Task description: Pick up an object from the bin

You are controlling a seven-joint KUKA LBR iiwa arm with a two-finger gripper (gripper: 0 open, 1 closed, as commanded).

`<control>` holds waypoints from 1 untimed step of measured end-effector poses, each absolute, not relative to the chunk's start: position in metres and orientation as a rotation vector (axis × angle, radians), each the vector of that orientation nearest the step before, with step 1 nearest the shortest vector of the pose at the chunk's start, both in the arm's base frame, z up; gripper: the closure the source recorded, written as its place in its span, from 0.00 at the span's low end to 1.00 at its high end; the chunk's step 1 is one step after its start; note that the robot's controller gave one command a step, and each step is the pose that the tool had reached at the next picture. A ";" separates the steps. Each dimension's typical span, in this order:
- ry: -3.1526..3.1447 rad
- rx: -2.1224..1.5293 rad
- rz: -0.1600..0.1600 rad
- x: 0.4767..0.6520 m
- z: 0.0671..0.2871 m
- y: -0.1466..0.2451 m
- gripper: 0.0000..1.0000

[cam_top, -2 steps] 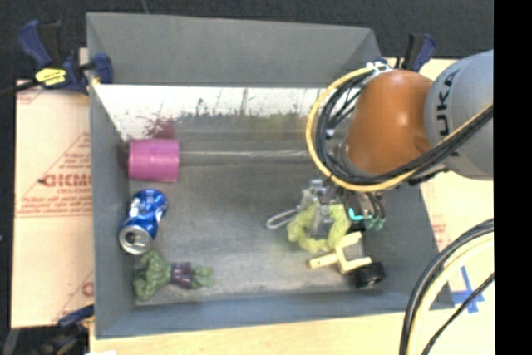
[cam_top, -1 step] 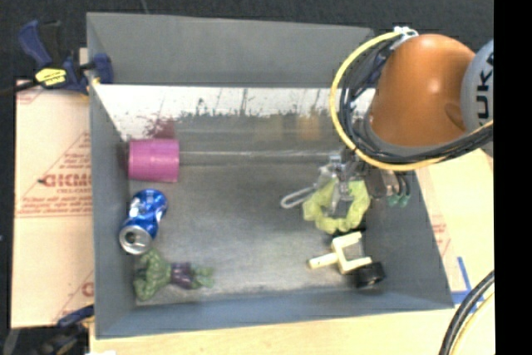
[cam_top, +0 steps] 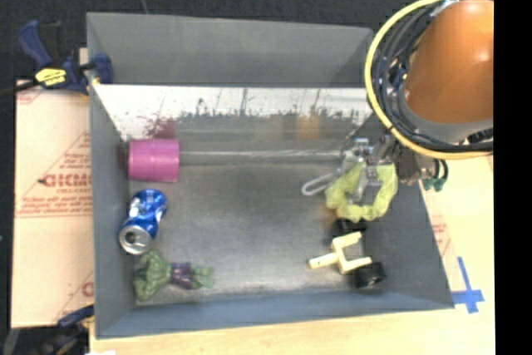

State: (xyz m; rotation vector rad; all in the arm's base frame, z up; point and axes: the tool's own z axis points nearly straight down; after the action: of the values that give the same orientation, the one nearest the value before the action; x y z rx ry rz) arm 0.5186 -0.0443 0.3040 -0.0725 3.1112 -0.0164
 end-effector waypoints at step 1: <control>3.118 -0.084 -0.016 0.539 0.348 -0.047 0.00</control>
Offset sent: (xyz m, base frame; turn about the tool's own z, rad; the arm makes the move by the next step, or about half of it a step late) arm -0.0212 -0.0005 0.1606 -0.0150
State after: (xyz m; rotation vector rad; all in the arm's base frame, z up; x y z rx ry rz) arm 0.5392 -0.0471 0.3479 -0.0845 3.1177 -0.0164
